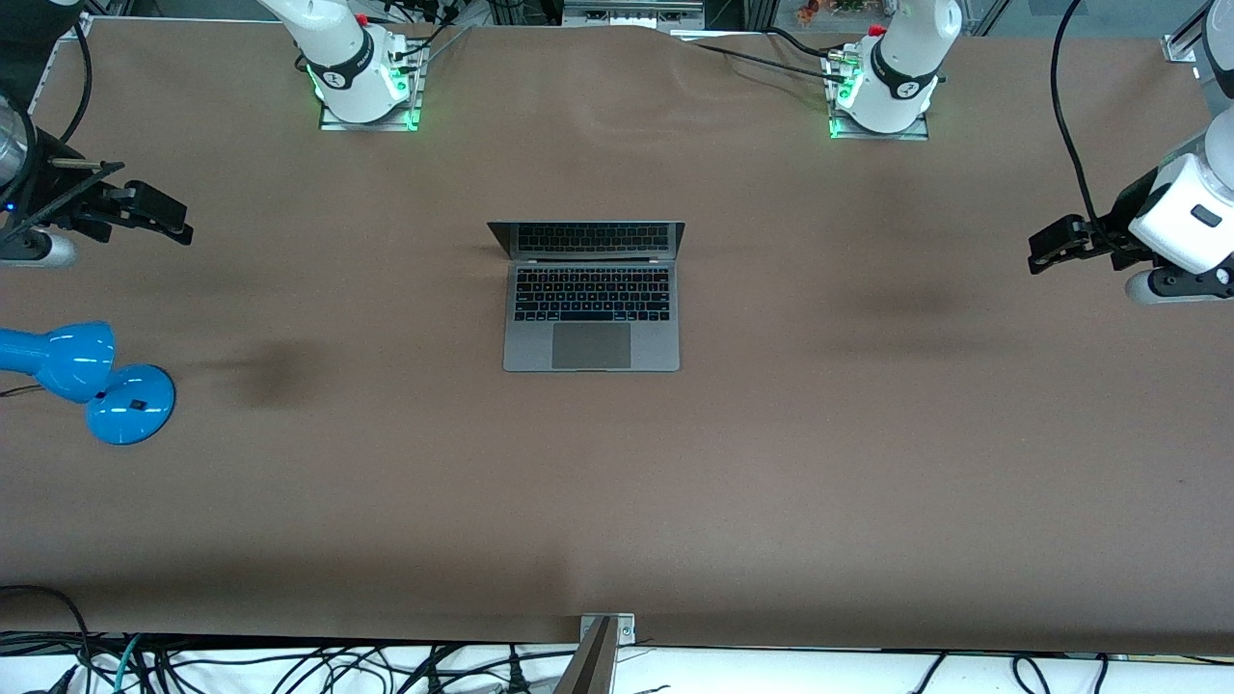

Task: Close laptop with both arms from behind

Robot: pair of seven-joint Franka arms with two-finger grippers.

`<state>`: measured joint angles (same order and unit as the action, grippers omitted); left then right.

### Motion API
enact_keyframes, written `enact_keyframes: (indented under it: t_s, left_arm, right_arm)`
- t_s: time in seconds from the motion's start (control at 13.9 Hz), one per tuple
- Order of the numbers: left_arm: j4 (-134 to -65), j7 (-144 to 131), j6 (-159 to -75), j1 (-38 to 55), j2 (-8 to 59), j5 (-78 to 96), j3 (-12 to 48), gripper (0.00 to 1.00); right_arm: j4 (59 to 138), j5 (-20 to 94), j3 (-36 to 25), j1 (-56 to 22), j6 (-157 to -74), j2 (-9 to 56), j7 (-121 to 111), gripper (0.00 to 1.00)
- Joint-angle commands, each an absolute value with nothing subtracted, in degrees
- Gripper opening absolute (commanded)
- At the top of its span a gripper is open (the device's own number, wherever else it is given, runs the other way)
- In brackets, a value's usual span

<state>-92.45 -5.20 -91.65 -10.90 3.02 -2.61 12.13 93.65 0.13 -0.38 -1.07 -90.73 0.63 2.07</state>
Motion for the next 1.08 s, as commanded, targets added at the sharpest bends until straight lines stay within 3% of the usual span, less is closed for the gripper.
enact_keyframes:
  t_s: [0.0, 0.43, 0.65, 1.01]
  left_arm:
    - [-87.90, -3.60, -90.18, -11.34, 5.36, -3.96, 12.48, 1.00]
    - [-88.15, -3.51, -90.00, -9.42, 5.36, -4.04, 11.69, 1.00]
    - [-88.07, -3.43, -88.95, -3.71, 5.27, -4.04, 5.21, 1.00]
    - [-88.15, -3.60, -88.86, -3.43, 5.36, -3.96, 5.01, 1.00]
  right_arm:
    - [92.90, 0.62, -0.35, -0.88, -90.26, 0.79, 2.11, 1.00]
    - [92.90, 0.62, -0.35, -0.88, -90.26, 0.79, 1.67, 1.00]
    - [92.99, 0.62, -0.35, -0.79, -90.26, 0.79, 1.67, 1.00]
    - [92.90, 0.62, -0.35, -0.79, -90.26, 0.79, 1.58, 1.00]
